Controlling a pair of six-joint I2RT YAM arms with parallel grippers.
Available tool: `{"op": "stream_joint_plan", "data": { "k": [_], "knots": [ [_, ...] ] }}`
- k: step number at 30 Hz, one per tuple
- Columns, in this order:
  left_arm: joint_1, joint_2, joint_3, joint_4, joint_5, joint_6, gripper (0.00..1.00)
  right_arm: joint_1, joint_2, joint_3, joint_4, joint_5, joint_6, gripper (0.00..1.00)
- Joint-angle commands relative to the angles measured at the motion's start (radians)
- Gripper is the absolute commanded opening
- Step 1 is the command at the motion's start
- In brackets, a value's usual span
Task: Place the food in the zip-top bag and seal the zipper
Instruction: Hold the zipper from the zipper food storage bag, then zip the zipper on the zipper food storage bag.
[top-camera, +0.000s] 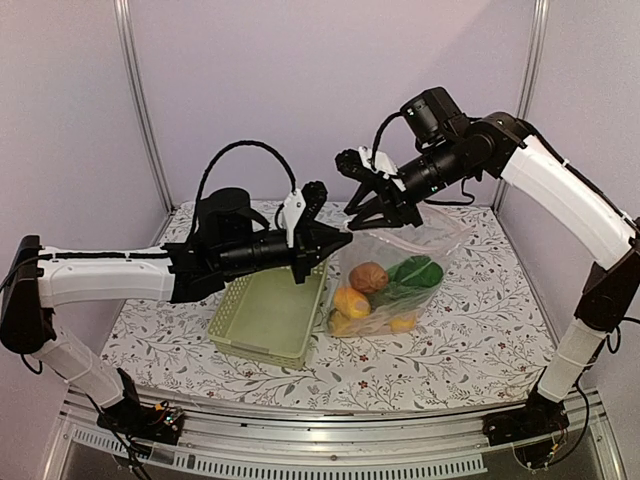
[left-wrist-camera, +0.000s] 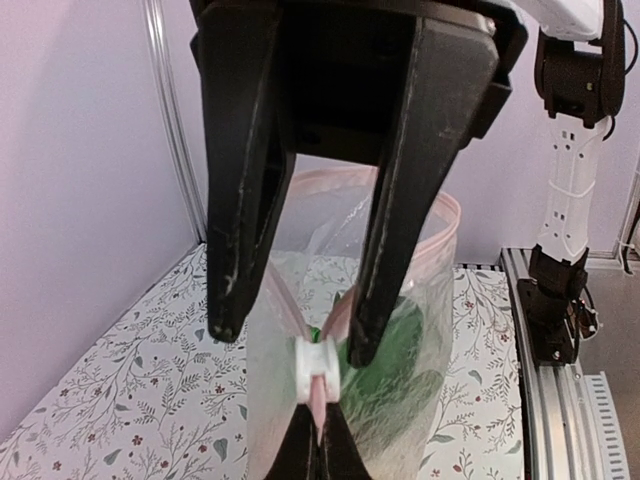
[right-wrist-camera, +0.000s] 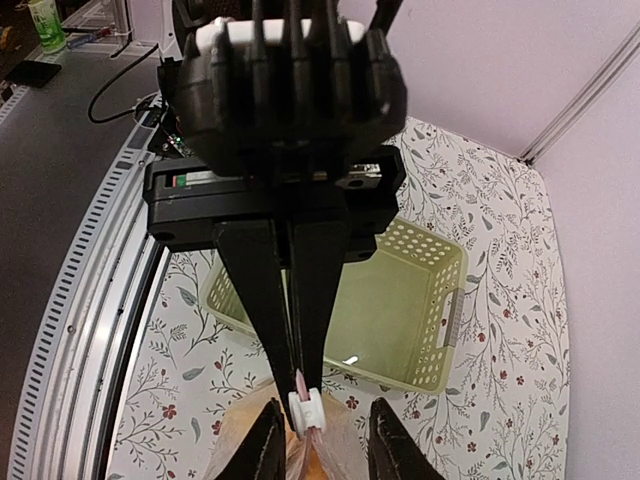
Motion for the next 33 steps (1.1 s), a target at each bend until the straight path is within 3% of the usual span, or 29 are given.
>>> {"op": "stream_joint_plan", "data": {
  "k": [1, 13, 16, 18, 21, 33],
  "knots": [
    [0.015, -0.030, -0.009, -0.008, -0.005, 0.009, 0.00, 0.026, 0.029, 0.018, -0.051, 0.056, -0.026, 0.27],
    [0.015, -0.023, -0.009, -0.030, -0.043, 0.017, 0.00, 0.031, 0.034, 0.040, -0.058, 0.061, -0.005, 0.11],
    [0.014, -0.017, -0.003, -0.035, -0.059, 0.027, 0.00, 0.031, 0.041, 0.064, -0.074, 0.067, 0.005, 0.10],
    [0.014, -0.009, 0.008, -0.037, -0.061, 0.029, 0.07, 0.031, 0.050, 0.087, -0.097, 0.066, 0.016, 0.10],
    [0.014, 0.006, 0.025, -0.037, -0.065, 0.035, 0.00, 0.032, 0.071, 0.110, -0.129, 0.079, 0.021, 0.08],
    [0.020, -0.017, -0.043, 0.045, -0.182, 0.012, 0.00, 0.031, 0.112, 0.142, -0.213, 0.206, 0.088, 0.03]
  ]
}}
